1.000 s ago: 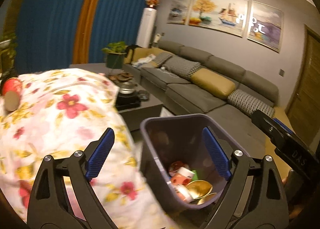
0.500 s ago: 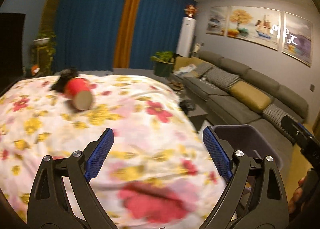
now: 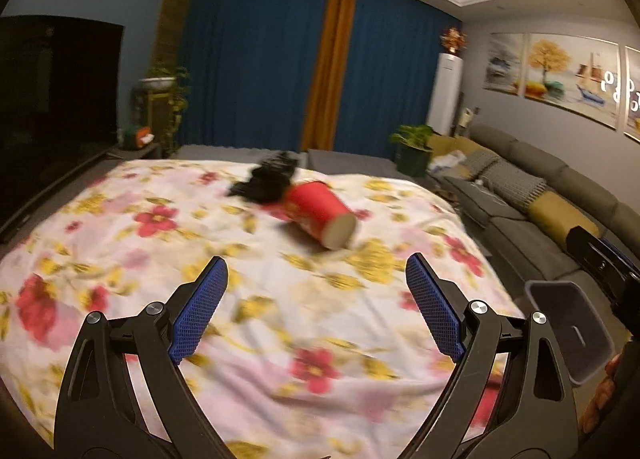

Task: Collect trash
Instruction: 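Move both tools back toward the black bag and red cup on the bed, then grasp the black plastic bag with the left tool while the right tool grasps the red cup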

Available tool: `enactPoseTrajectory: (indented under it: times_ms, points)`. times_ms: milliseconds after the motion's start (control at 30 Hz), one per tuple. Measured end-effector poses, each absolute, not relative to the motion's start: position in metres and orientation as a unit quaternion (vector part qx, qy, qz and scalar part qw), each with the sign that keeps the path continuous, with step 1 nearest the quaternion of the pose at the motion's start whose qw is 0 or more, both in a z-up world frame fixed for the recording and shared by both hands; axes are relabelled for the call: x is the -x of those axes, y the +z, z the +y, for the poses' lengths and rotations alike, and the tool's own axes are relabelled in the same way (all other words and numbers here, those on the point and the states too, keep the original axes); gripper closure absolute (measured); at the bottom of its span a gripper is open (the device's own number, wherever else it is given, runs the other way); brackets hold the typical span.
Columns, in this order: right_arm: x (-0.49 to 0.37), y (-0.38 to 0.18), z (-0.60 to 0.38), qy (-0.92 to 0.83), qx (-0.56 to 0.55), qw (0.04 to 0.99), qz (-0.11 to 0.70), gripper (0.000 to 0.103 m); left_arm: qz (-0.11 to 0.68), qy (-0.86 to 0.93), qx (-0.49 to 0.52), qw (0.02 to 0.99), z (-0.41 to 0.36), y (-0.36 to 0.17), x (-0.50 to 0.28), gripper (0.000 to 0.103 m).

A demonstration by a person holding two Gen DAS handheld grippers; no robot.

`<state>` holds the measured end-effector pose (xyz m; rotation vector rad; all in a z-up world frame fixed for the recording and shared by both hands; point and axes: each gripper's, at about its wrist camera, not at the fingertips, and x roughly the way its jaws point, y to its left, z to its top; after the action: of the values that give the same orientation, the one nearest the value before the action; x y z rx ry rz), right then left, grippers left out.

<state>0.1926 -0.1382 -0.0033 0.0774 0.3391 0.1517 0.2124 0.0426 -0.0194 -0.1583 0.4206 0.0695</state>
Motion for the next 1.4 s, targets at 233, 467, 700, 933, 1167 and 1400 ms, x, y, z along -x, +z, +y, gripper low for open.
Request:
enactPoseTrajectory:
  times_ms: [233,467,700,933,1167,1400]
  points:
    - [-0.242,-0.005,-0.072,0.117,-0.016,0.978,0.175,0.015,0.204,0.068,0.081,0.973,0.086,-0.013,-0.229,0.014]
    - [-0.299,-0.02,-0.024,0.138,0.003,0.97,0.2,0.015,0.201,0.078,0.074,0.974,0.11,-0.013,-0.255,0.014]
    - [-0.356,-0.042,0.013,0.163,0.02,0.953,0.256,0.015,0.182,0.08,0.081,0.977,0.137,-0.009,-0.285,0.014]
    - [-0.387,-0.065,0.03,0.177,0.019,0.934,0.311,0.02,0.172,0.058,0.059,0.982,0.145,-0.008,-0.334,0.014]
    - [-0.403,-0.084,0.038,0.185,0.027,0.916,0.354,0.04,0.178,0.046,0.041,0.982,0.15,-0.014,-0.369,0.014]
    - [-0.4,-0.081,0.019,0.176,-0.002,0.921,0.348,0.042,0.201,0.021,0.039,0.979,0.147,-0.024,-0.402,0.014]
